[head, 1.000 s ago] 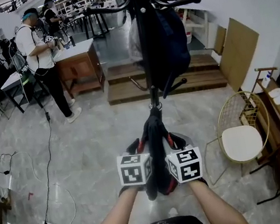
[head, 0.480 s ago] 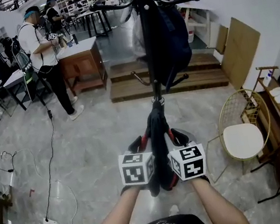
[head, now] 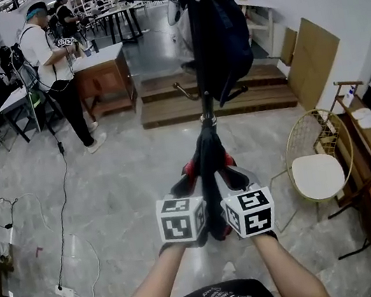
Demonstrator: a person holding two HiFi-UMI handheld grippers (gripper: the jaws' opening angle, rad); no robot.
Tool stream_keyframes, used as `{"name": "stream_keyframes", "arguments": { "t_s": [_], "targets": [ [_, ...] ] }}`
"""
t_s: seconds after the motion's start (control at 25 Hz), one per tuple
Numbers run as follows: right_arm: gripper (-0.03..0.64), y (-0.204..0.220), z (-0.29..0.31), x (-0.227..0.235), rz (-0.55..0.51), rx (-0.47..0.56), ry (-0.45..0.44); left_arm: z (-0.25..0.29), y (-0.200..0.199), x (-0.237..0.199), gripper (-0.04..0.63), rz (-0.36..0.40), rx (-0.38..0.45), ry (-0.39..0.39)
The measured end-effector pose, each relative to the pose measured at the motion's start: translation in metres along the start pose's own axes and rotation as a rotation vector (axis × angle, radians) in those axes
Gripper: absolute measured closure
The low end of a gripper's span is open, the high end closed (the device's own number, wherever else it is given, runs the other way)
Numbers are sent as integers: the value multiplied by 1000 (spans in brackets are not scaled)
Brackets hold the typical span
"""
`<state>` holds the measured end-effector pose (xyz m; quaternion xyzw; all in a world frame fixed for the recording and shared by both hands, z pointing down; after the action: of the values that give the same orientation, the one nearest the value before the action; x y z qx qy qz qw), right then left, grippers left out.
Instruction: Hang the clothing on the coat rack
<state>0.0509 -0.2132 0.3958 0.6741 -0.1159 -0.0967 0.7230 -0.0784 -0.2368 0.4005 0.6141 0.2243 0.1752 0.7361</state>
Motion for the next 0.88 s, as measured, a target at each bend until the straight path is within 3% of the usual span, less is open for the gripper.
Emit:
{"name": "stream_keyframes", "arguments": {
  "t_s": [0.28, 0.88],
  "targets": [
    [545, -9, -23, -22, -23, 18, -9, -27, -7, 12, 497, 44, 32, 22],
    [567, -12, -75, -65, -28, 34, -15, -89, -1, 27, 522, 15, 85, 42]
  ]
}}
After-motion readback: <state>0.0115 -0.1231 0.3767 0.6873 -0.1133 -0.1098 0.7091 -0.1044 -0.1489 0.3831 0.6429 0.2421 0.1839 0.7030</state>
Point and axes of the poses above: the fingertips, and each gripper's own axes: z forward along the fingers, x to its right, y out of its underside, the point moved 7 cm from there along -z, backward along the fingers, and after that the axes turned 13 degrees about x, right-handed, at the moved point
